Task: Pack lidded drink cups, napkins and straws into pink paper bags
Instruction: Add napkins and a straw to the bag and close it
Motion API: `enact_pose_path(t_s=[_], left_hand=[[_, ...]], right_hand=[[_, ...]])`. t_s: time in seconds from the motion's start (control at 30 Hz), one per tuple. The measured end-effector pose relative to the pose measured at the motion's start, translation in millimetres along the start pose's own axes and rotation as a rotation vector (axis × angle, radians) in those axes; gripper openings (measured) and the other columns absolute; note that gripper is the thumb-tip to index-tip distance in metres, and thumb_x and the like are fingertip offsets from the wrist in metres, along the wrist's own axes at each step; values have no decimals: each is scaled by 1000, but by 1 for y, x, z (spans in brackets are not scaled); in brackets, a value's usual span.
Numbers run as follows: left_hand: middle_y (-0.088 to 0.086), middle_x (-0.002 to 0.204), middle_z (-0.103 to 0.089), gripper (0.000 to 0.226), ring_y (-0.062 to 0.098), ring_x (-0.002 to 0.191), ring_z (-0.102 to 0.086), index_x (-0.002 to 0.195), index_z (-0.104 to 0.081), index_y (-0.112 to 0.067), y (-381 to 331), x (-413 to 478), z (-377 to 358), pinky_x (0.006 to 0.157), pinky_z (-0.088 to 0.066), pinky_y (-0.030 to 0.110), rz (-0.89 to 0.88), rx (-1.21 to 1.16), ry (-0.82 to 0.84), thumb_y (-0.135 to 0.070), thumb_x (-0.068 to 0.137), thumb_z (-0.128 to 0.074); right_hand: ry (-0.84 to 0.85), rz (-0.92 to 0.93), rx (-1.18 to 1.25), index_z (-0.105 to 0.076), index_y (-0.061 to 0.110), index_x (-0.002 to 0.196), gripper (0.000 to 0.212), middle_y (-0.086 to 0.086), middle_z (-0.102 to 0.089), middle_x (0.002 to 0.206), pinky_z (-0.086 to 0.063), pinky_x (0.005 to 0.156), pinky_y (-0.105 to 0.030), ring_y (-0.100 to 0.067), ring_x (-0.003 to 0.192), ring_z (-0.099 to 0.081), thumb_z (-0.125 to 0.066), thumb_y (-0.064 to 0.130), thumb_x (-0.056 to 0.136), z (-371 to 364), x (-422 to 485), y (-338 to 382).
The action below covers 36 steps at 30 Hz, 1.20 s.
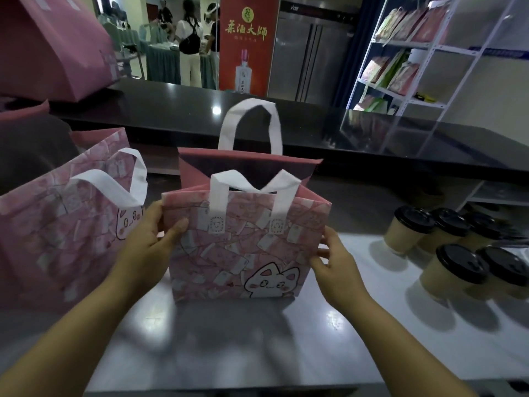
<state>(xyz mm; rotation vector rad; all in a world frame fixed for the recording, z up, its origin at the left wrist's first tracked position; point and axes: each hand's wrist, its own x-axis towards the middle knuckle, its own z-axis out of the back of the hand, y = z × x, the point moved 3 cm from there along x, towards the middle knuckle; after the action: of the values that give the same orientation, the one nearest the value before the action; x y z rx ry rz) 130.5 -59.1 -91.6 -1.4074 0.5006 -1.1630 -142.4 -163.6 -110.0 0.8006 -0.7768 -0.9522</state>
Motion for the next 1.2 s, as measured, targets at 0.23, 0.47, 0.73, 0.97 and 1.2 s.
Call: enact_pose_path(t_s=[0.23,0.47,0.73,0.97,1.2], left_hand=[[-14,105,-59,45,4,95,-60,99,-47,-56,7,-16,-4,71,-48,18,-7,71,47,-13,89,-54],[5,103,-64,17,23,96,-62,101,-55,-34,12,-12,-4,82,-52,48,65,-24,92,-22,89,-55],[-18,98,-64,32,4,92,-62,105,-56,-45,-15,1,5,72,-52,24,-22,-14,138,-29,77,-55],[-11,98,-63,29,7,88,-61,98,-58,-44,-46,21,14,68,-48,22,-50,165,168,-21,79,-57],[-20,84,-69,29,-7,81,-62,85,-66,-44,-69,42,8,58,-46,8,21,375,376,-17,87,-56]], right_hand=[[36,-53,-60,-25,79,104,82,28,-55,100,-48,63,-5,4,89,-60,-52,2,91,-3,-10,-15],[26,-70,11,-54,58,97,67,19,-68,90,-56,67,-18,-4,80,-65,-48,-8,85,-7,-4,-20],[21,39,60,-57,41,102,37,18,-65,101,-52,69,-19,-4,92,-62,-67,11,82,26,13,17],[214,75,22,-64,34,97,29,9,-68,93,-55,65,-21,-7,85,-66,-70,11,81,42,44,66],[374,39,-314,-68,35,87,22,10,-67,90,-58,69,-27,-9,84,-65,-66,13,83,37,65,87]])
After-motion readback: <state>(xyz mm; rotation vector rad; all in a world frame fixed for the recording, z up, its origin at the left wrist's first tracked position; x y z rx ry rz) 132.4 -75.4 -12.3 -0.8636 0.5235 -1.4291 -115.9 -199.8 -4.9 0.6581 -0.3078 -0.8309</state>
